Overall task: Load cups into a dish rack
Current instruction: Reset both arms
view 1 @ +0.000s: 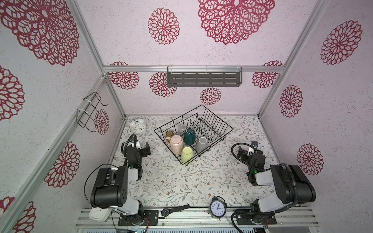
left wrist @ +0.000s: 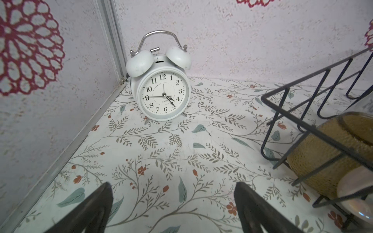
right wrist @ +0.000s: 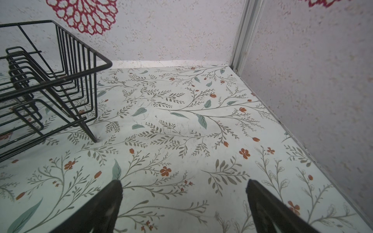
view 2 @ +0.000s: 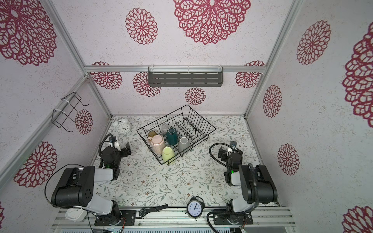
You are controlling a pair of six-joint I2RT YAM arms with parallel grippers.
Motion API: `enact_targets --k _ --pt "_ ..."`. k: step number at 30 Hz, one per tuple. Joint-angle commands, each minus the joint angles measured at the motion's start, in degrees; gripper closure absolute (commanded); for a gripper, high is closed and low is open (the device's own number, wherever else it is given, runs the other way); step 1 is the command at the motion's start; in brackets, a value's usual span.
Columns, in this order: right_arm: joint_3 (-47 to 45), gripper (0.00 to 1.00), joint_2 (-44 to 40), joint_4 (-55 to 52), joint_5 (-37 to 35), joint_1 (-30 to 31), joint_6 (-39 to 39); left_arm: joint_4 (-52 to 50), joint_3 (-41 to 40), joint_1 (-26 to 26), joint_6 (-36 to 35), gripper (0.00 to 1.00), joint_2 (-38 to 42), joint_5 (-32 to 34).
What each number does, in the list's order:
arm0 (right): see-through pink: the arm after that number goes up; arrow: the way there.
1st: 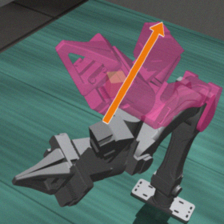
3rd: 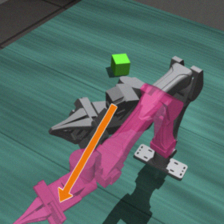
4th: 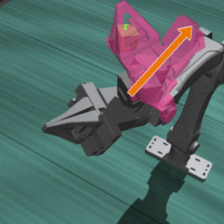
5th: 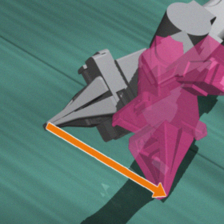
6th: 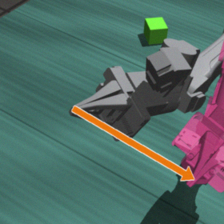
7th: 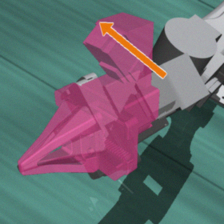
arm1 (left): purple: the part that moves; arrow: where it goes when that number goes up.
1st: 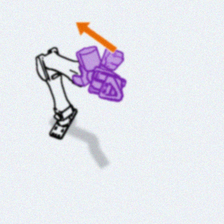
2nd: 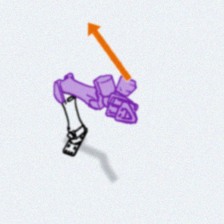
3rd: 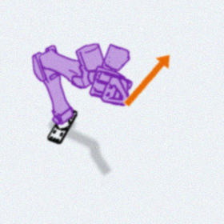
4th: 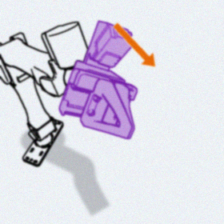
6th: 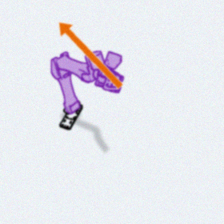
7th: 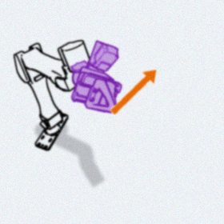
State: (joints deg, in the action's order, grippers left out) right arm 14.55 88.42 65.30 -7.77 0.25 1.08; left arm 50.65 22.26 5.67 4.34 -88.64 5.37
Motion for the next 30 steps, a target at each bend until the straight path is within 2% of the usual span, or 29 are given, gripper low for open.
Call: enact_targets --k 1,30 --pt "0.7 0.01 -0.8 1.7 -0.8 0.2 0.0 1.2 1.0 0.5 0.7 0.03 -0.2 1.8" --pt "0.7 0.01 -0.6 1.9 -0.8 0.2 0.0 0.5 1.3 0.5 1.0 0.03 -0.1 2.4"
